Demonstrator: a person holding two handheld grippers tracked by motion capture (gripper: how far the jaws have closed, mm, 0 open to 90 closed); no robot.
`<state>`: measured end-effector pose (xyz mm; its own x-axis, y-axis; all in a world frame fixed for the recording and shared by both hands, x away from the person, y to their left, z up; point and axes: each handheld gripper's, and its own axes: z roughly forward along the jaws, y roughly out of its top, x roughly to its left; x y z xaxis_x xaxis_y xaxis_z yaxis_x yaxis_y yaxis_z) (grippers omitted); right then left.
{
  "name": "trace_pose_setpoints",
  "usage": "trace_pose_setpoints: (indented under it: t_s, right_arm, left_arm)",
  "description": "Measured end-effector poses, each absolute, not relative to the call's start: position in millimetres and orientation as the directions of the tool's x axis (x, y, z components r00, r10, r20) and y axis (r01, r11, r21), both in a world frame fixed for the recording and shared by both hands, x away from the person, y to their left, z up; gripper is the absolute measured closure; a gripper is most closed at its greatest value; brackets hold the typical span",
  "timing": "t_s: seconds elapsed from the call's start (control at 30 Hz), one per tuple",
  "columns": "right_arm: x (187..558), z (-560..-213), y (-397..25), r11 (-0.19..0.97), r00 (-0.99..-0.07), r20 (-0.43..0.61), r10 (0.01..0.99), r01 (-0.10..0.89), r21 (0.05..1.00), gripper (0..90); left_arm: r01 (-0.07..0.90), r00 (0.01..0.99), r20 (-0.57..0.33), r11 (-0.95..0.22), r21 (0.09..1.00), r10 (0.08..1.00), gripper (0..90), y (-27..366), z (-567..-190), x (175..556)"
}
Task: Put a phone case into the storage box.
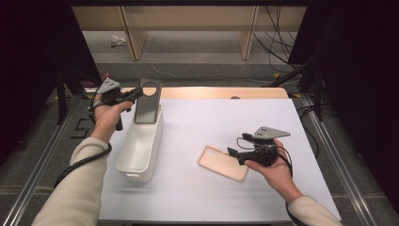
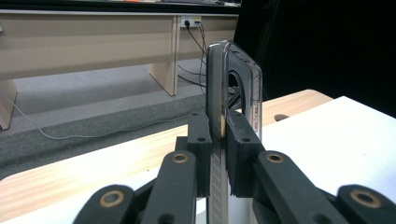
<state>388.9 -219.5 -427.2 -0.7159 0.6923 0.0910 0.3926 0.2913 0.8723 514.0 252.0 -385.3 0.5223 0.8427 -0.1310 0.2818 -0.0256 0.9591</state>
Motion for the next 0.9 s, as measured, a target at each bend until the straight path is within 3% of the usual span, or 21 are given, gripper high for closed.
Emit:
trace_pose_setpoints:
  t_s: [0.9]
  right_arm:
    - [388.9, -427.2, -219.6, 0.290, -0.715, 0.091, 0.693, 0.392, 0.873, 16.1]
  left_arm:
    - [0.317, 0.513, -0.147, -0.028, 0.948, 0.846, 81.2, 249.7, -395.7, 519.9]
